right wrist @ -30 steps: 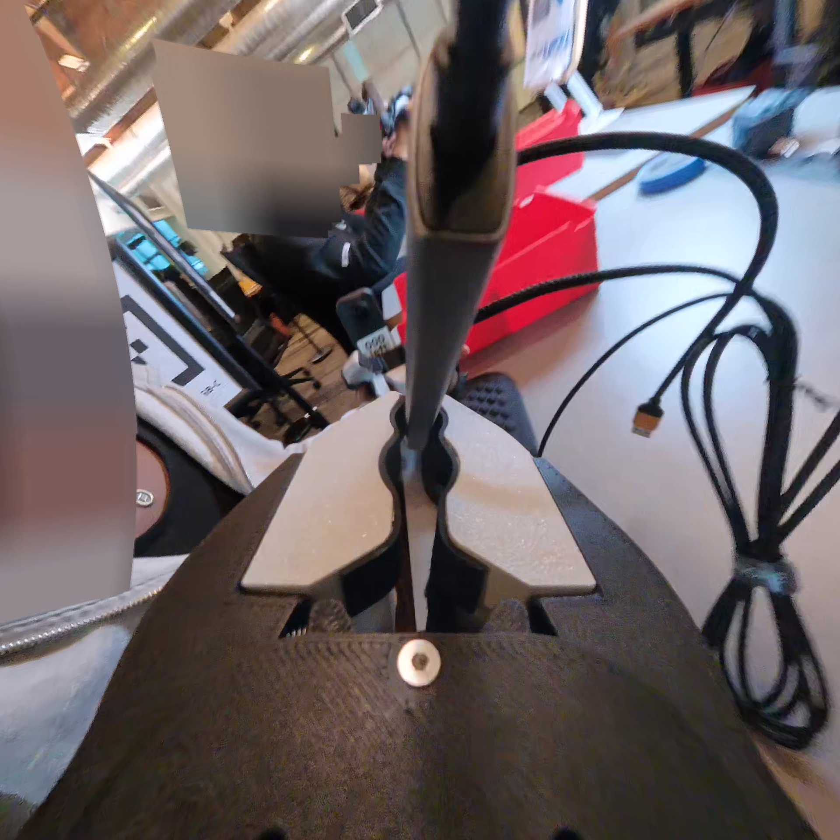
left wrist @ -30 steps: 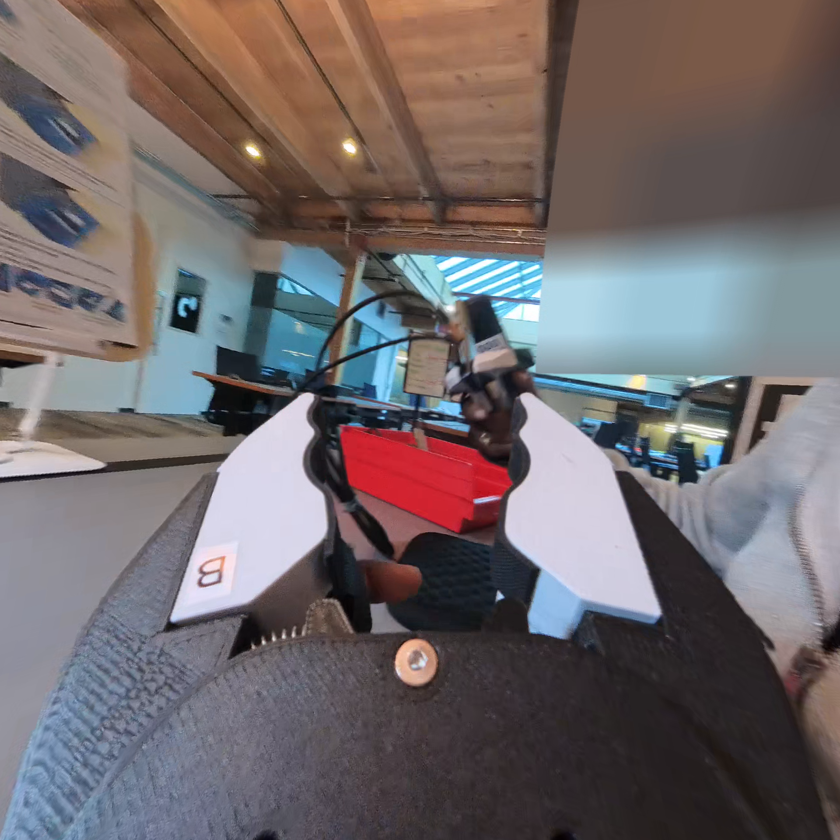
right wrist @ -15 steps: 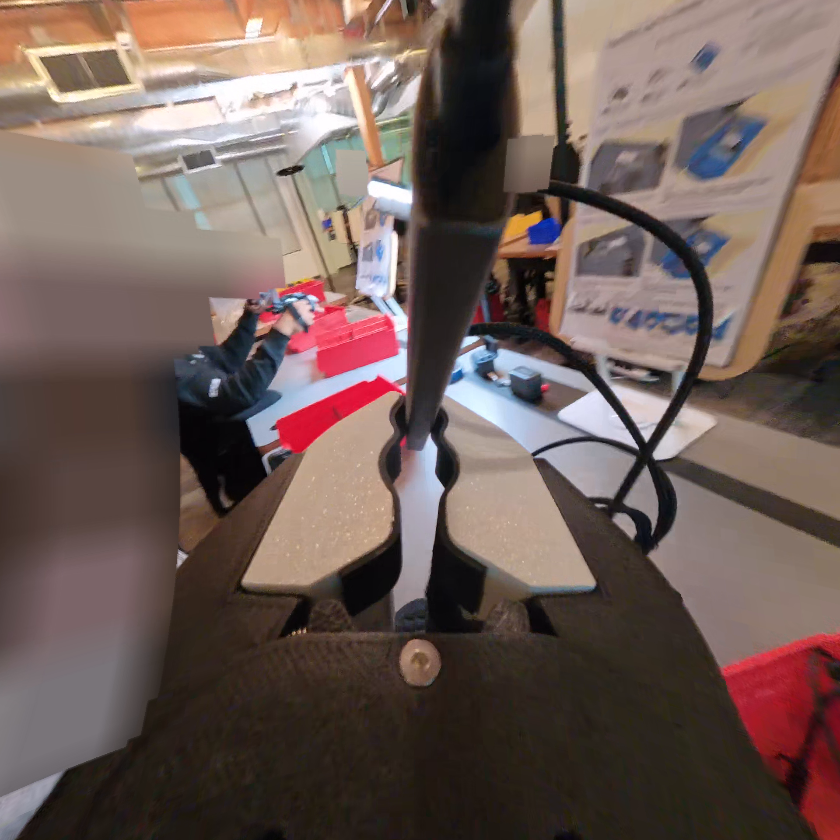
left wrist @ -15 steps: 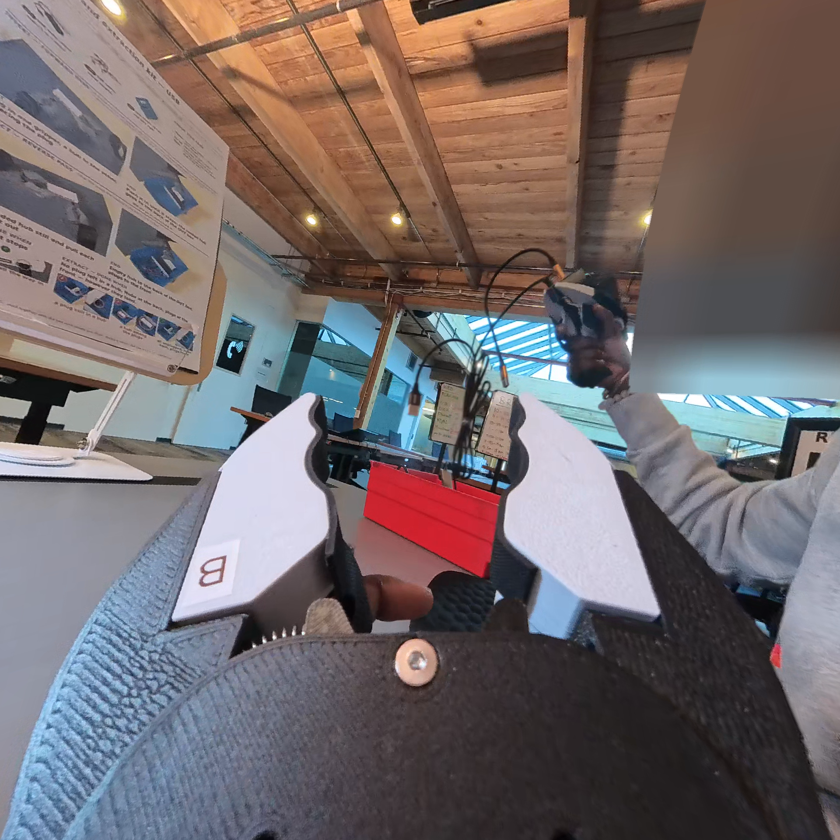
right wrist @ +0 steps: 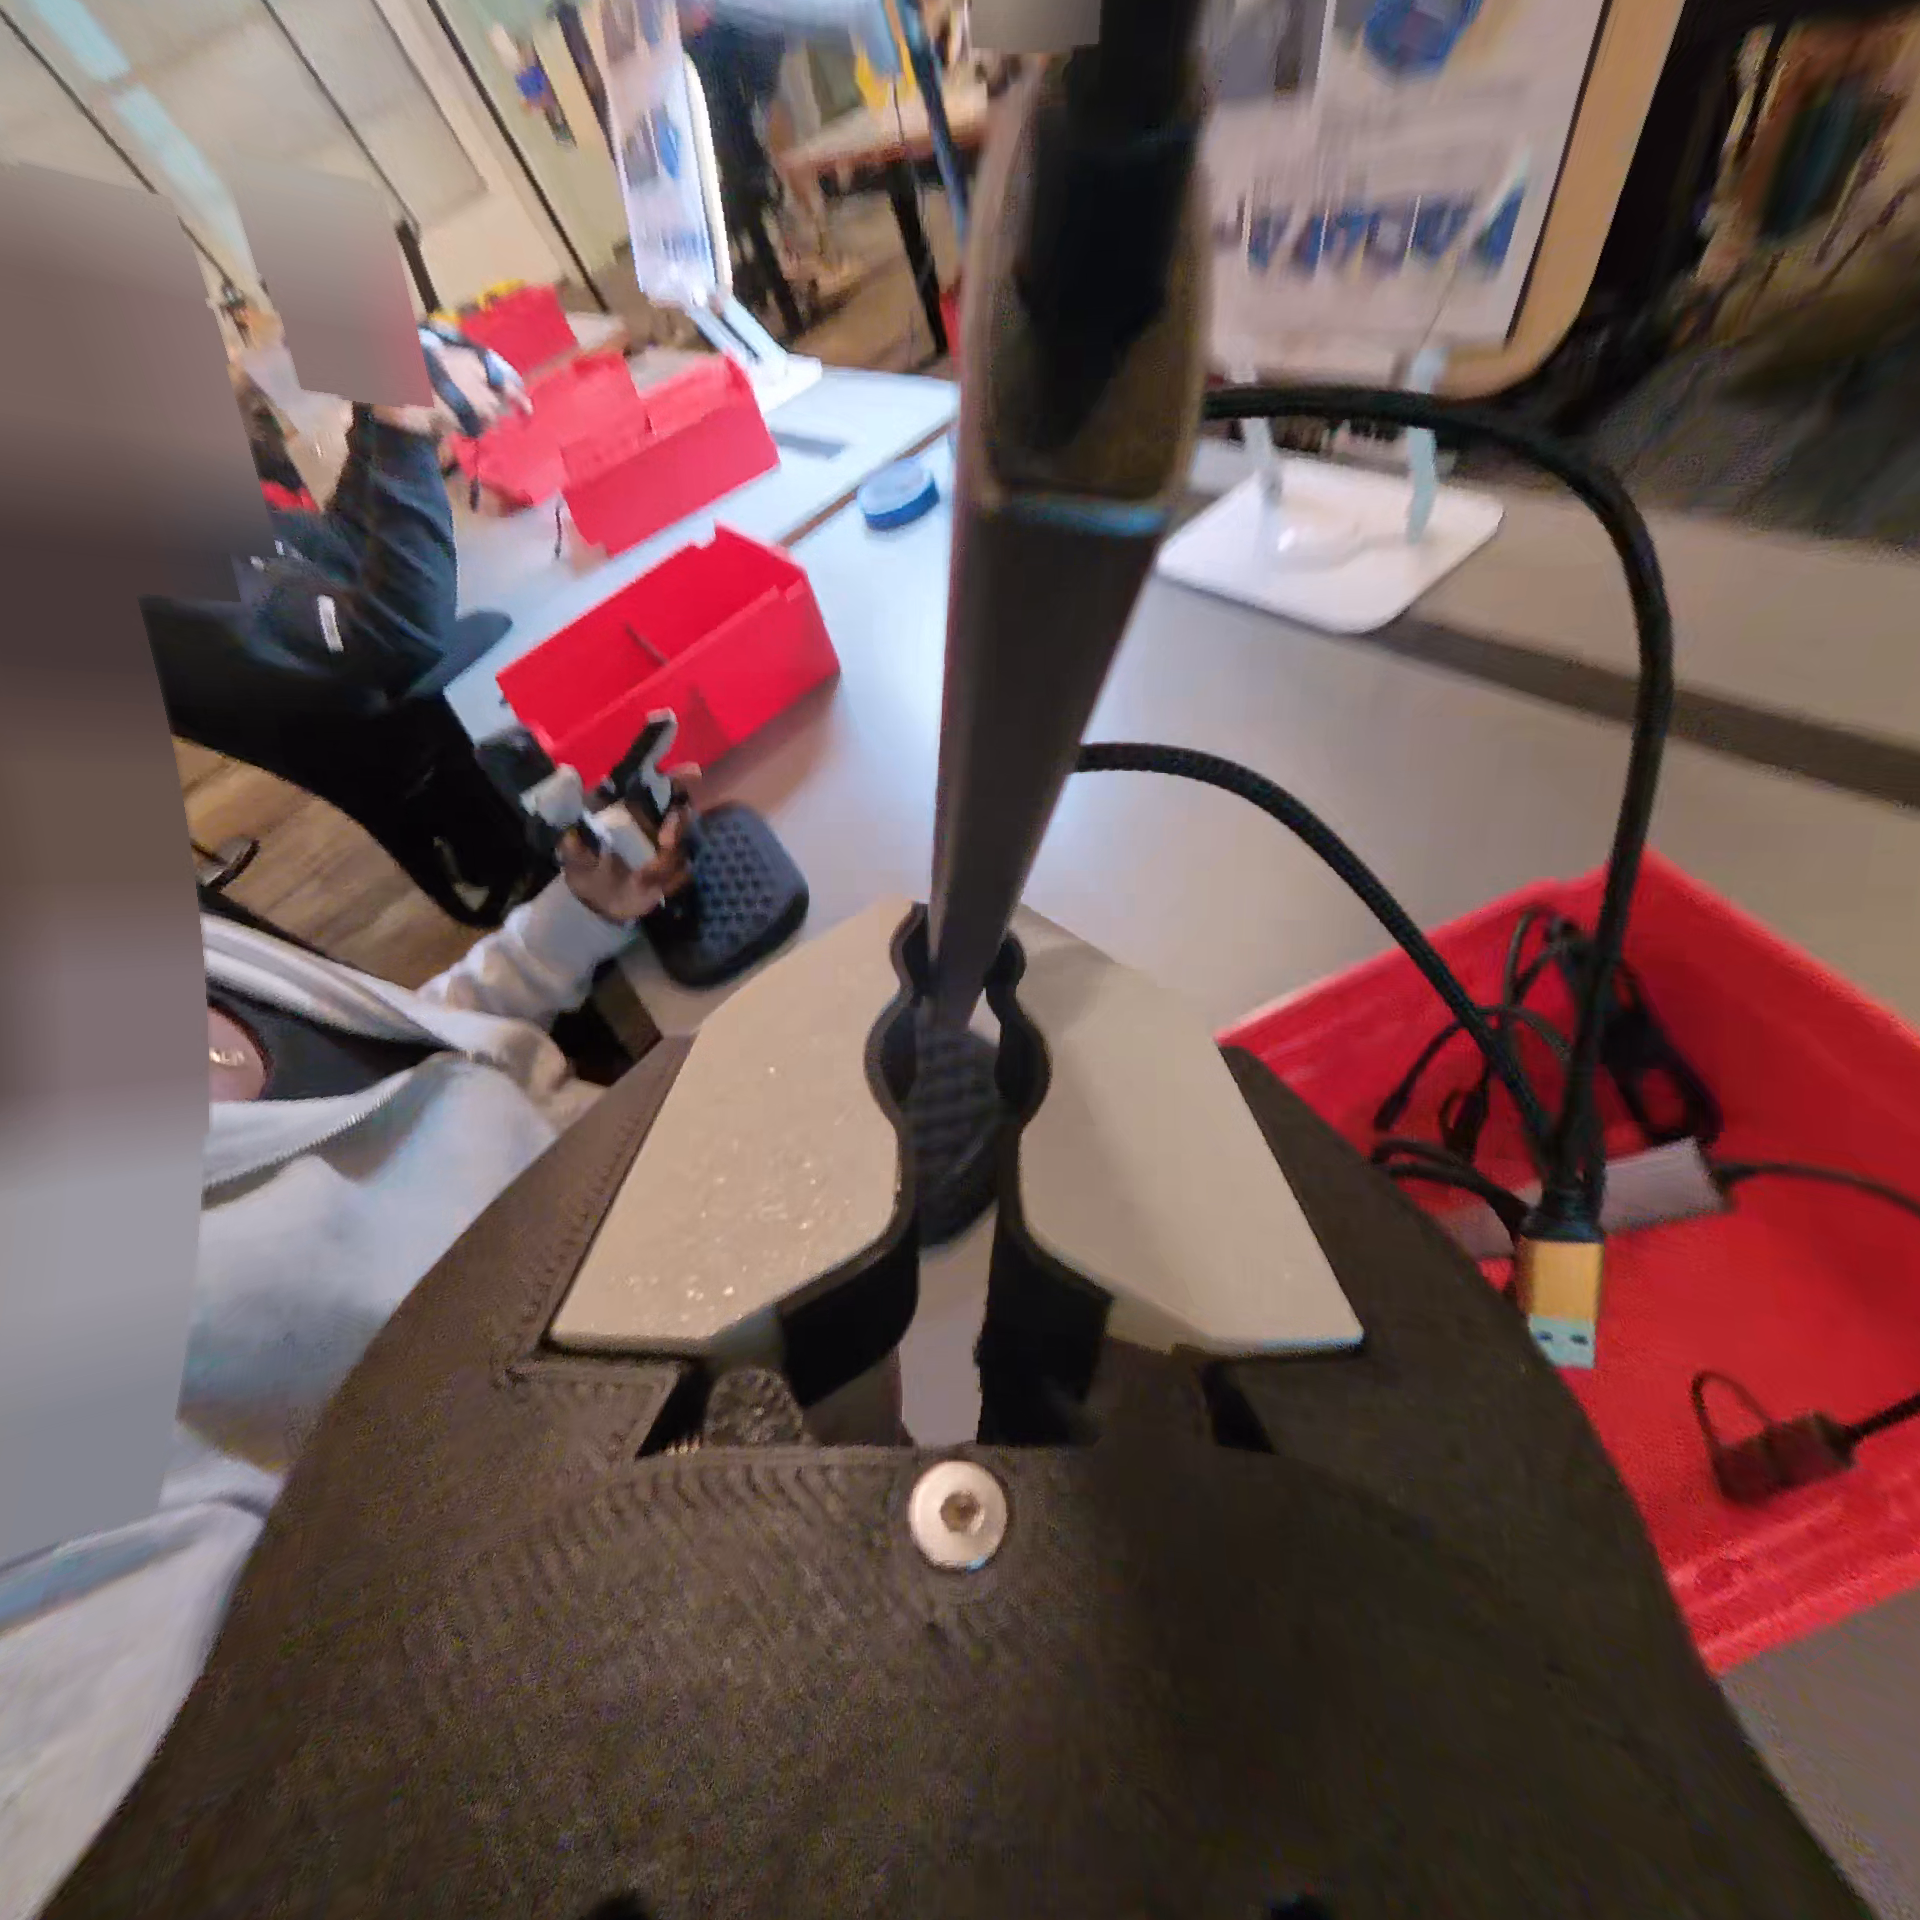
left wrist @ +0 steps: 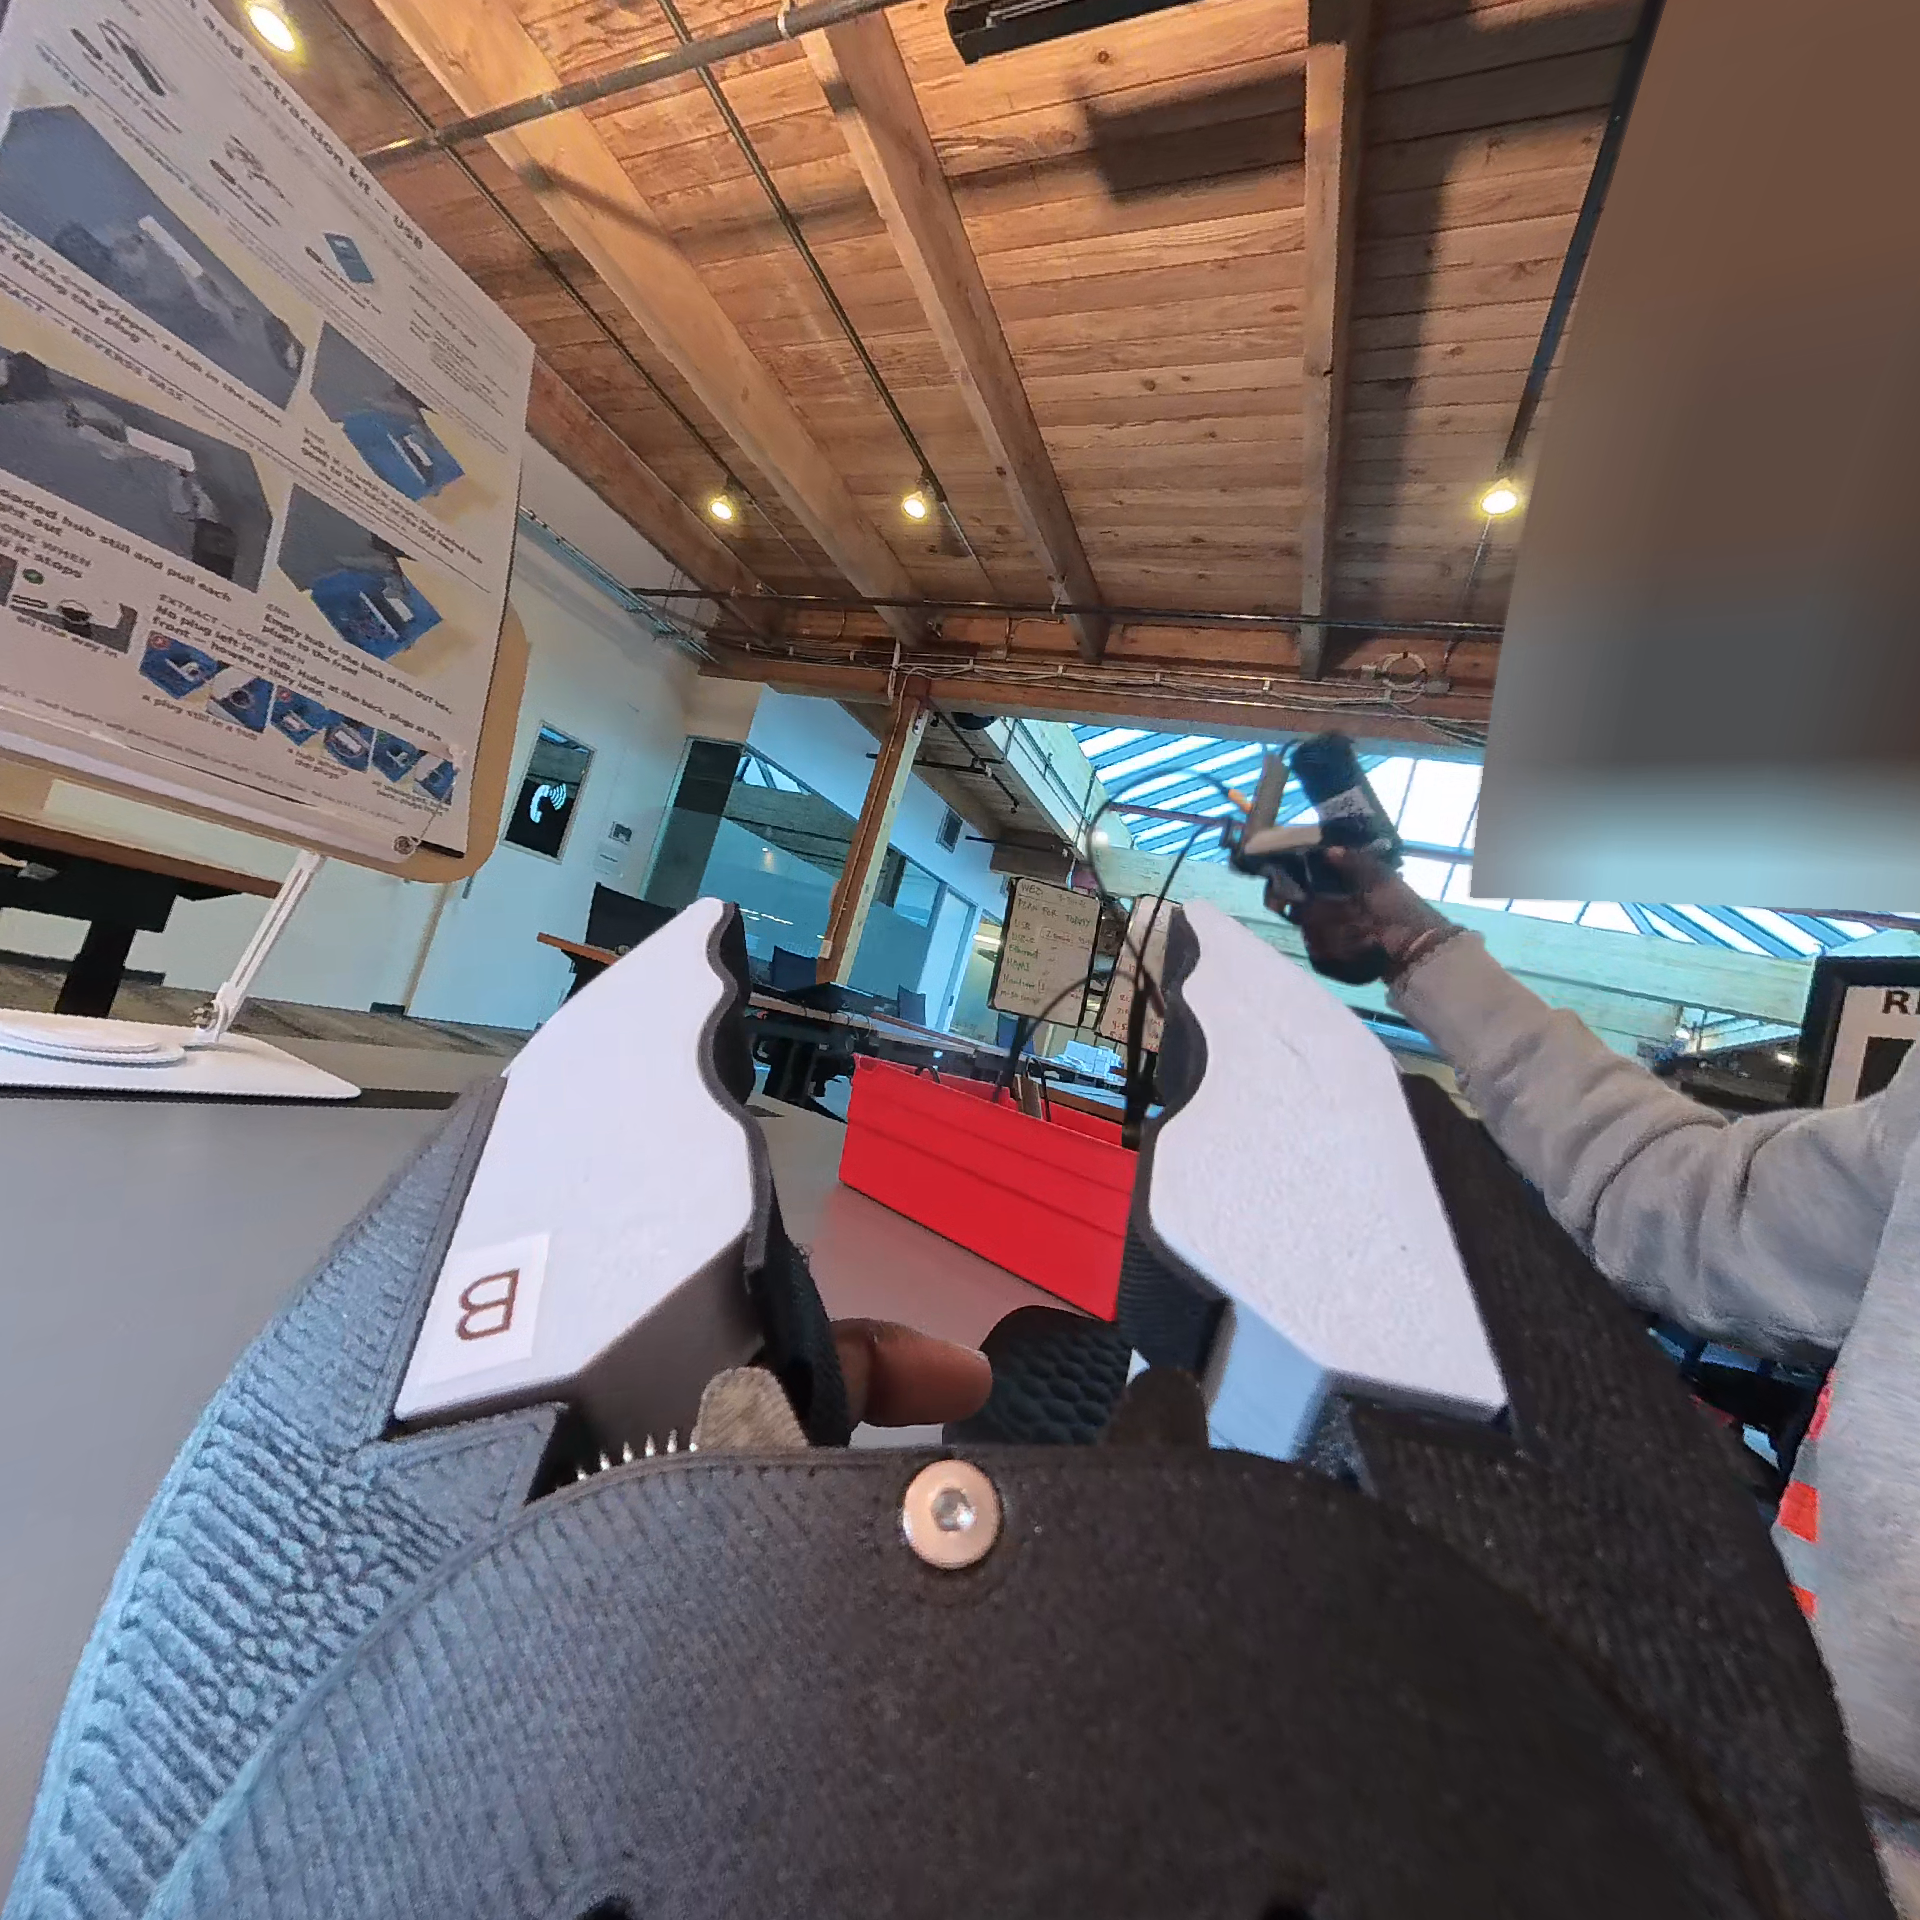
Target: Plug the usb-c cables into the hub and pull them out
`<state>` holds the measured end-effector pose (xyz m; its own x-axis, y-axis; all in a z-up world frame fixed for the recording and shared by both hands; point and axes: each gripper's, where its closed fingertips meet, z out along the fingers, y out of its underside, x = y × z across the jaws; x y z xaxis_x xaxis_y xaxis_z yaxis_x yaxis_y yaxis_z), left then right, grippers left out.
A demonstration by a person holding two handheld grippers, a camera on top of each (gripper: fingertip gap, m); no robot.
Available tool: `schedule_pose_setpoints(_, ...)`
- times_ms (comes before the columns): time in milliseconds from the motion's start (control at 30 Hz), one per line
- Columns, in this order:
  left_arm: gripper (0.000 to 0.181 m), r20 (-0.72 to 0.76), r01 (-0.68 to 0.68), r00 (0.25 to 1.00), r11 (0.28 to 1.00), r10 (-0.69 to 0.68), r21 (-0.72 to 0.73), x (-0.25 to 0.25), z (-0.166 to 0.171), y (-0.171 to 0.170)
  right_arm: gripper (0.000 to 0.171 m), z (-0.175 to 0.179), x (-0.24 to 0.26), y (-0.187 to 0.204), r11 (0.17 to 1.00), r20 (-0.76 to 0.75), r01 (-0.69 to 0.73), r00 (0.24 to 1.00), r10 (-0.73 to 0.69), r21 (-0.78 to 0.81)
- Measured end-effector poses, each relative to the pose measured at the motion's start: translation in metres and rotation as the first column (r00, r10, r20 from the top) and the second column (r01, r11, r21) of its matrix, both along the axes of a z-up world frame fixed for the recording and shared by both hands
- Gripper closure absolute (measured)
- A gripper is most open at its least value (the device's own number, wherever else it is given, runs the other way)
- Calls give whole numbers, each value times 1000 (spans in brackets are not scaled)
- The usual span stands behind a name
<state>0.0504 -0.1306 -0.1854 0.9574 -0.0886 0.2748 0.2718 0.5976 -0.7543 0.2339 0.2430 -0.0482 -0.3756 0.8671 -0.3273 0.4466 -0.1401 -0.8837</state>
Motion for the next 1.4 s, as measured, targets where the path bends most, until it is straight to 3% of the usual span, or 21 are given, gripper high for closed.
schedule_pose_setpoints(167,104,16,0,1000,1000,0,-6,-2,-1,1,161,-70,-9,9,999,181,-5,983,13,-41)
schedule_pose_setpoints(400,105,33,-2,999,1000,3,-5,-5,-2,1,161,-168,-17,16,1000,455,-2,891,16,-30)
schedule_pose_setpoints(567,106,55,-2,999,1000,2,-5,-8,-2,1,161,-236,-7,20,999,672,-8,740,-26,48)
schedule_pose_setpoints(700,106,33,6,999,1000,-5,-14,-4,-2,2,160,-273,2,34,978,768,-9,621,-158,209)
schedule_pose_setpoints(800,106,26,7,1000,1000,-7,-24,-3,-3,4,155,-278,-1,47,929,716,33,627,-307,369)
schedule_pose_setpoints(900,106,35,11,999,1000,-10,-17,-4,-3,3,124,-262,-6,59,840,572,127,678,-462,527)
schedule_pose_setpoints(1000,105,39,8,999,1000,-8,-13,-5,-3,2,95,-229,-20,50,802,364,320,764,-533,504)
schedule_pose_setpoints(1100,106,37,6,999,1000,-5,-20,-5,-4,3,82,-196,-20,39,738,151,497,774,-615,456)
schedule_pose_setpoints(1167,105,38,4,999,1000,-3,-19,-5,-3,3,84,-180,-14,22,725,52,556,778,-626,407)
schedule_pose_setpoints(1233,106,41,4,999,1000,-3,-17,-5,-3,2,101,-170,-10,-6,755,-11,551,810,-586,356)
schedule_pose_setpoints(1300,105,42,4,999,1000,-4,-14,-6,-3,2,109,-181,-1,-43,824,35,433,878,-477,366)
schedule_pose_setpoints(1400,106,44,3,999,1000,-2,-10,-6,-3,1,111,-212,17,-69,822,155,290,899,-409,491)
